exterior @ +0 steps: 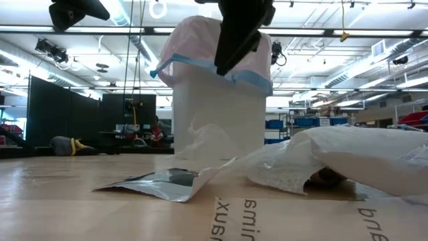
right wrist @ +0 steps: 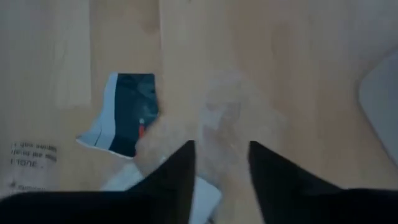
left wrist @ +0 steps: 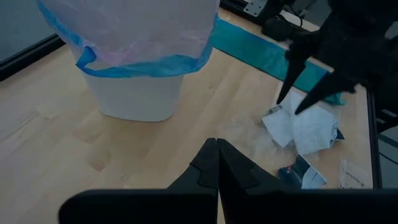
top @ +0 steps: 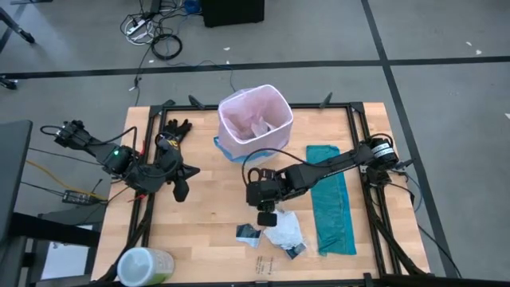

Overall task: Place trash/remove bag and relplace
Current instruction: Put the transparent plastic into the white trash bin

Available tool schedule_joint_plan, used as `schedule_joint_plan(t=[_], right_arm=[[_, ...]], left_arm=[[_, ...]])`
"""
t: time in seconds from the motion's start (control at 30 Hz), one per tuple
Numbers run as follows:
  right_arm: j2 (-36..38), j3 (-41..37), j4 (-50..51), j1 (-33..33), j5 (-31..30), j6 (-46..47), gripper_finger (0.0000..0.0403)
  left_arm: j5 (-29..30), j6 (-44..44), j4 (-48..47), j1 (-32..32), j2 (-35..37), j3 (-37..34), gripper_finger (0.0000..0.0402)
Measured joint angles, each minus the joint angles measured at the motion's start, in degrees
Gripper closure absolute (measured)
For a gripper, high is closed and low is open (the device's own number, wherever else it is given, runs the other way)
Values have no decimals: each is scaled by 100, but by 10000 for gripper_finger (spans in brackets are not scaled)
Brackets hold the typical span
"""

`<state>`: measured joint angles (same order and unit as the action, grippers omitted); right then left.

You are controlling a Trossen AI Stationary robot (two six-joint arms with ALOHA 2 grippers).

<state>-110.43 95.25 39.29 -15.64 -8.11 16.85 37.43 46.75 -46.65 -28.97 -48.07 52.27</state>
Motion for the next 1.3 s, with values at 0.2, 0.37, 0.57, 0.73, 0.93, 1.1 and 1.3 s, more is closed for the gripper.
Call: schedule_joint_plan(t=[0.2,0.37,0.57,0.73,0.93,1.1,1.3], right_arm=[[-2,-576,-709,2,29,269,150],[-2,-1077,-1255,2,28,525,136],[-9,-1474,-1910,0,27,603,165],[-7,-1664,-2156,0,26,600,179],[-7,-1861,-2430,-2,-8,601,180],[-7,-1932,-2423,1,-178,598,180],[-7,-2008,-2647,26,-191,574,181]], left_arm=[[0,-1,0,0,0,0,398],[2,-1,-2,0,0,0,398],[2,-1,2,0,0,0,398],[2,-1,2,0,0,0,398],[2,23,4,0,0,0,398],[4,34,4,1,0,0,398],[6,38,4,0,0,0,398]])
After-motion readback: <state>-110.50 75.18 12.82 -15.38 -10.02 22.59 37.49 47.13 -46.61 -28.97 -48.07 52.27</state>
